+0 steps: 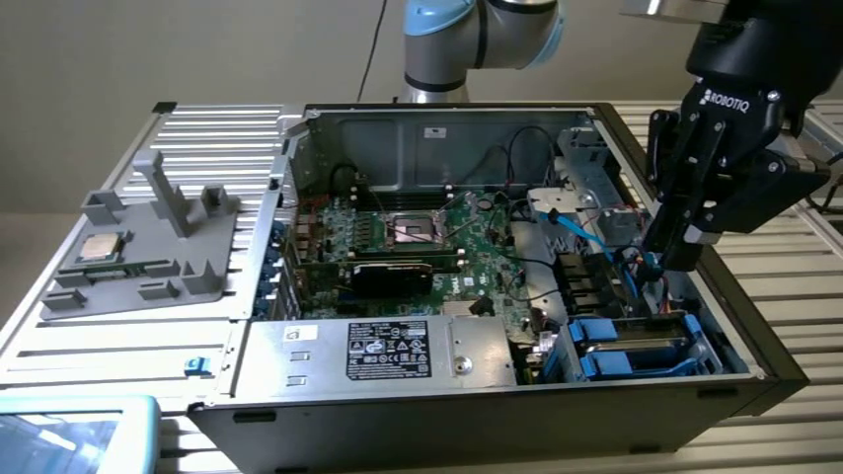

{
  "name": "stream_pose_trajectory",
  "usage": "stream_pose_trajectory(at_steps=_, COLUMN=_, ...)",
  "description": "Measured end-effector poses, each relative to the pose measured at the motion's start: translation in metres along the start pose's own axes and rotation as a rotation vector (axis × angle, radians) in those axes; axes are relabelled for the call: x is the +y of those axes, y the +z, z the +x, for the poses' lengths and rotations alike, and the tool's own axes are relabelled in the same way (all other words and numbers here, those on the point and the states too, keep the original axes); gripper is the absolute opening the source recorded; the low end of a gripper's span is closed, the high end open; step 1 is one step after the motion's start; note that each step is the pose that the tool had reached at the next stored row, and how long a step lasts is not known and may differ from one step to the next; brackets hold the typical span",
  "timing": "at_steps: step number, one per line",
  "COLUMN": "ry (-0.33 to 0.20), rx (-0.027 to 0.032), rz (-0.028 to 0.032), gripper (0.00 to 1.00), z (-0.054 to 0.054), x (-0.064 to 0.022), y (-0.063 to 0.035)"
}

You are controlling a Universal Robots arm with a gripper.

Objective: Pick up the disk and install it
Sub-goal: 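Insert the first disk wire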

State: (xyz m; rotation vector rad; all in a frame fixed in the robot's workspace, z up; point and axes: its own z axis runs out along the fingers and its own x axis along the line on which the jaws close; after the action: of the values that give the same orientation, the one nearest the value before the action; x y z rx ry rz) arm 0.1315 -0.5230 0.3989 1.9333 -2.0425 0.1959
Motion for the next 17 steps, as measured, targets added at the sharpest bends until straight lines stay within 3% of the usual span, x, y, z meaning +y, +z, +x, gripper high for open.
stream_pose_trajectory(at_steps=8, ry=0.000, rx=0.0002, rz=0.0002, gripper=0.31, z=-0.0012, x=0.0002, y=0.0013)
stream_pose_trajectory(at_steps=11, ry=-0.001, rx=-0.0049, rz=0.0000, gripper=0.31, z=-0.0017, x=-0.0005, y=0.0028)
stream_pose_trajectory(at_steps=13, ry=-0.002, rx=-0.0189, rz=-0.0005, gripper=0.31, z=-0.0024, x=-0.0013, y=0.0045)
stream_pose_trajectory(at_steps=16, ry=-0.006, rx=-0.0482, rz=-0.0016, gripper=0.31, z=-0.0027, x=-0.0017, y=0.0063)
stream_pose_trajectory(at_steps=17, ry=-0.008, rx=-0.0605, rz=-0.0020, gripper=0.31, z=-0.0021, x=-0.0019, y=0.0069)
